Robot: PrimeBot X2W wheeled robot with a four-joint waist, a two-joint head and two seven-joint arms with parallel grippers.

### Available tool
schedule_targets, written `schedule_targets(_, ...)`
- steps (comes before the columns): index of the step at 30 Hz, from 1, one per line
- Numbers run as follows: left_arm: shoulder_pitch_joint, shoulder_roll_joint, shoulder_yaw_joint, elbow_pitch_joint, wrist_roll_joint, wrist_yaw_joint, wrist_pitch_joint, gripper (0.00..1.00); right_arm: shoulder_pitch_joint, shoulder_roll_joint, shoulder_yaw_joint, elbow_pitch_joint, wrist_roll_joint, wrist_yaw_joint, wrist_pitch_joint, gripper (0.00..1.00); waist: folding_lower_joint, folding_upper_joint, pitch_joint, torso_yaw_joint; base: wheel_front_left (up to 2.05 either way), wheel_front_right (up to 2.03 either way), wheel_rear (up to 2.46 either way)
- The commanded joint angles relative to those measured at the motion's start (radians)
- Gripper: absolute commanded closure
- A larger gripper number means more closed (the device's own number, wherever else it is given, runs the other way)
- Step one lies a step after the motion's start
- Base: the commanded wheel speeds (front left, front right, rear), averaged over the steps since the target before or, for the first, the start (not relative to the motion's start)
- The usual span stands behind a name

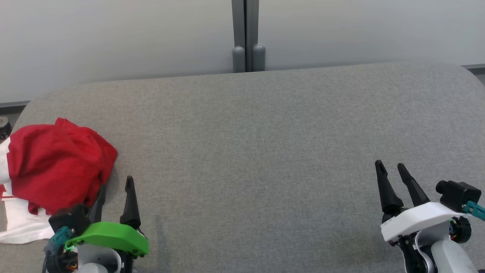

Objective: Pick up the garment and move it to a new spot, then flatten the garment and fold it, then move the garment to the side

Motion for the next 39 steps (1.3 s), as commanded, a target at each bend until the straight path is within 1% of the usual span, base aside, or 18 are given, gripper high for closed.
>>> schedule_targets(1,-0.027,0.016,-0.006,-0.008,0.035,0.008,-0.011,0.00,-0.015,-0.001,-0.003,-0.005,-0.037,0.000,-0.011,0.00,0.0000,-0.0001,0.000,-0.001,0.00,0.00,0.00)
schedule_targets(9,-0.020,0.020,-0.024,-0.003,0.103,0.023,-0.031,0.00,-0.016,0.006,-0.009,-0.003,-0.128,0.001,-0.031,0.00,0.0000,-0.0001,0.002,-0.004,0.00,0.00,0.00)
schedule_targets(23,0.001,0.004,-0.003,-0.011,0.215,0.031,-0.065,0.00,-0.018,0.028,-0.047,0.003,-0.265,0.000,-0.064,0.00,0.0000,-0.0001,0.003,-0.010,0.00,0.00,0.00)
schedule_targets(33,0.014,-0.020,0.026,0.010,0.292,0.008,-0.085,0.00,-0.023,0.031,-0.039,0.027,-0.345,0.001,-0.085,0.00,0.0000,-0.0001,0.006,-0.007,0.00,0.00,0.00)
schedule_targets(39,0.019,-0.035,0.052,0.023,0.334,-0.008,-0.097,0.00,-0.021,0.020,-0.010,0.030,-0.391,0.001,-0.098,0.00,0.0000,-0.0001,0.009,0.012,0.00,0.00,0.00)
